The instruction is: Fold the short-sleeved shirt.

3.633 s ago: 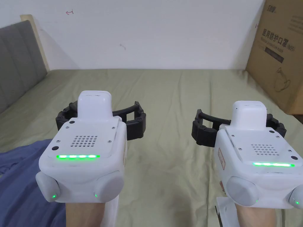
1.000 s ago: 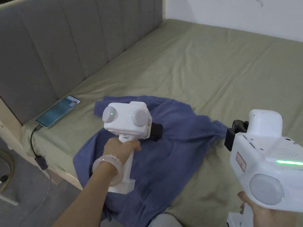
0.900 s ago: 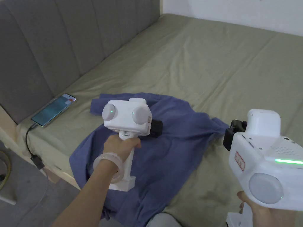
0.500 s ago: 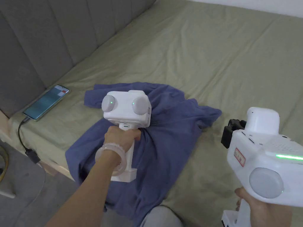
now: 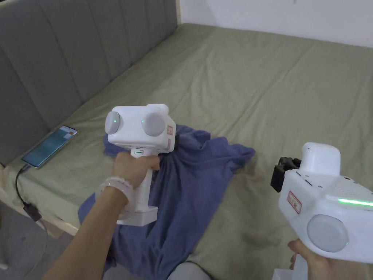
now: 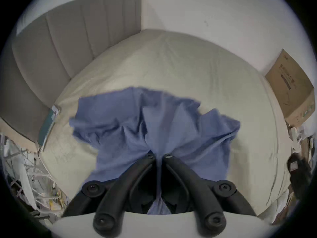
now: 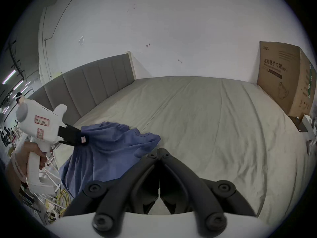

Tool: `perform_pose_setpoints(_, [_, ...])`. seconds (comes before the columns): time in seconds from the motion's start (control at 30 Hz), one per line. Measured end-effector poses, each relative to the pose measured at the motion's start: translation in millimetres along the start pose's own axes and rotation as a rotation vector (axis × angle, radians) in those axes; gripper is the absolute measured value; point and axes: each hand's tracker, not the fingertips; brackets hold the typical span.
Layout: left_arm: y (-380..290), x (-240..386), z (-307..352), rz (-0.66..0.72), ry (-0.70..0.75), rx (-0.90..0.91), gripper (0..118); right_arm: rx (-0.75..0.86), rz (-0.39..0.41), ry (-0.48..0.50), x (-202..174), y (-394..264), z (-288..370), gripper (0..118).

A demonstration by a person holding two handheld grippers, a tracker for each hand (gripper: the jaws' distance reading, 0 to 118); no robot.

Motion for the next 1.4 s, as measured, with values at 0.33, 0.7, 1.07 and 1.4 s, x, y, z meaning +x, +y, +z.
perform_pose_setpoints(0.33, [40.7, 108.2, 121.1, -0.220, -0.164, 0.288, 1, 0.109, -0.063, -0.062, 41.6, 15.3, 58.6, 0])
perform_pose_setpoints(0.7, [47.7, 270.2, 234.8, -0.522, -0.504, 0.537, 1, 0.268, -0.139, -0.321, 142.8, 28.9, 155.7, 0])
perform_pose_setpoints(1.07, [-18.4, 383.6, 131.1, -0.571, -0.657, 0.236, 1, 0.240, -0.192, -0.587, 233.3, -3.6, 217.9, 0])
perform_pose_setpoints(1.4, [-136.8, 366.6, -28.6, -0.557, -0.524, -0.196, 1, 0.123, -0.243, -0.606, 251.8, -29.7, 195.4, 0])
